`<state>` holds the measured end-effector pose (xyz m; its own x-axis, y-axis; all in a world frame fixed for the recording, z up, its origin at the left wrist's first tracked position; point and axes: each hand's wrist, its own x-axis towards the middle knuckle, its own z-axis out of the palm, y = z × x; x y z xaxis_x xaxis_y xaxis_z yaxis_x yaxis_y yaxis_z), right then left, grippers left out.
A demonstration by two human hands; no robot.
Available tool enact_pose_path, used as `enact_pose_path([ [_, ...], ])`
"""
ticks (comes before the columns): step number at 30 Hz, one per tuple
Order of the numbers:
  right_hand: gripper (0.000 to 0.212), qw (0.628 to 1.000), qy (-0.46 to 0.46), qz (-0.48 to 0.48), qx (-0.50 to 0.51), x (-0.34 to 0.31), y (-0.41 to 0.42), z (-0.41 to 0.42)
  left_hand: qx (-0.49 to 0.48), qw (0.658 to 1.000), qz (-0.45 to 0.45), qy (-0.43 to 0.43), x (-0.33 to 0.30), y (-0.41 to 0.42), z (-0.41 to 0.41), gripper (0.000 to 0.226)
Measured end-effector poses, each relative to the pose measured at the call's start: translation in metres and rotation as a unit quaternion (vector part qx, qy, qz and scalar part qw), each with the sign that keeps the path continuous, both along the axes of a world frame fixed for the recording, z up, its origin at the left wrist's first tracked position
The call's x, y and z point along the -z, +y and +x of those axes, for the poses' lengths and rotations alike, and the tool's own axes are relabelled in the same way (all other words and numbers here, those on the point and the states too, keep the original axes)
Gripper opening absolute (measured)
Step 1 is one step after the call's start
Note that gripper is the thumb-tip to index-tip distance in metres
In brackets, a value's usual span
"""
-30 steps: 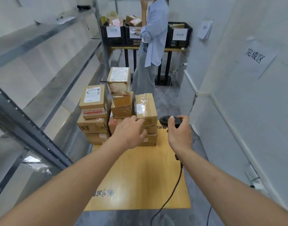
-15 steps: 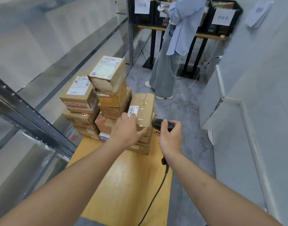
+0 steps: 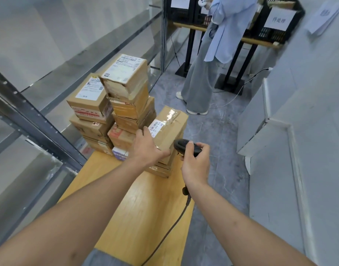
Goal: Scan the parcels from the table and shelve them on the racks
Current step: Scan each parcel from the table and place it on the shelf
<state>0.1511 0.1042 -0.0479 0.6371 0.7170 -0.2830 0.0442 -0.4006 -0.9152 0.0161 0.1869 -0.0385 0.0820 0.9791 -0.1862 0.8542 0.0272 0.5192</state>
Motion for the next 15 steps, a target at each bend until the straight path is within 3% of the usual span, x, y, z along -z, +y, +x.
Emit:
enact_pose_path([
  [12,0.020,0.997,-0.027,0.029,-0.059,-0.032,-0.030,-0.045,0.174,0.983,0.057,0.009,-0.024,-0.038,-0.079,0.142],
  [15,0.025,0.996,-0.031,0.036,-0.072,-0.037,-0.042,-0.072,0.193,0.979,0.068,0.021,-0.027,-0.052,-0.111,0.134],
])
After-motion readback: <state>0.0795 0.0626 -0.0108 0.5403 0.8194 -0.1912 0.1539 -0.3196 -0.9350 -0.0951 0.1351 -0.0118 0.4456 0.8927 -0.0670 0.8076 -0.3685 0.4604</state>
